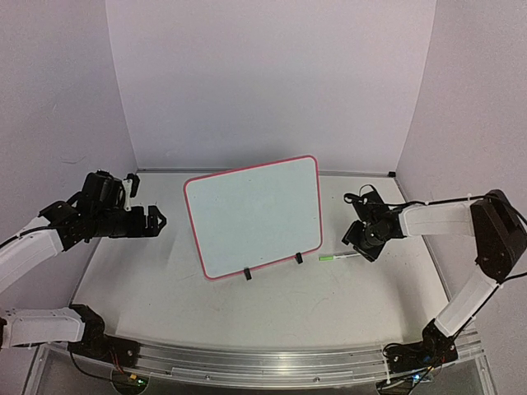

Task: Write a sentence on the whiteboard
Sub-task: Pick up the whiteboard marker from the center of the board.

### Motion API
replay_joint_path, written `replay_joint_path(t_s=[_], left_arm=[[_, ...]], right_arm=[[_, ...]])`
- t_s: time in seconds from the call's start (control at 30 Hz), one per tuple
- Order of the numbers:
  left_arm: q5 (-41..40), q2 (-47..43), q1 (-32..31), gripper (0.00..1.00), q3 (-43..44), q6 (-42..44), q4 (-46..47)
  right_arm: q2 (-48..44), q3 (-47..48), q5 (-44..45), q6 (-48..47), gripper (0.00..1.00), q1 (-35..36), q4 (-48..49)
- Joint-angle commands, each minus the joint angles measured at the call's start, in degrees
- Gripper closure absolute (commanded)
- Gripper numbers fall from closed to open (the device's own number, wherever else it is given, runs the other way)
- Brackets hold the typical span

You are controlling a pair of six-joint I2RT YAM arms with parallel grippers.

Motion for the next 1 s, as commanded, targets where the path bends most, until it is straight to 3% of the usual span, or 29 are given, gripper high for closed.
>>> replay_joint_path(t_s=[0.0,0.57,0.73,0.97], left_arm=[[0.3,-0.8,0.3,0.01,-0.1,0.8,1.8],[-0.2,-2.3,0.3,0.01,-0.3,0.6,0.5],[-0.3,-2.4,0.3,0.01,-0.5,0.2,0.5],[-0.3,-3.1,0.3,0.01,-0.3,0.4,-0.3]], right_arm=[[1.4,2.3,2.7,0.5,0.37,-0.2,-0.9],[10.2,7.3,5.0,-3.8,0.42,-0.2,-0.8],[13.2,9.8,5.9,-6.6,0.5,-0.2,-0.9],[15.5,9.7,5.7,-7.3,0.69,-0.2,-1.6]])
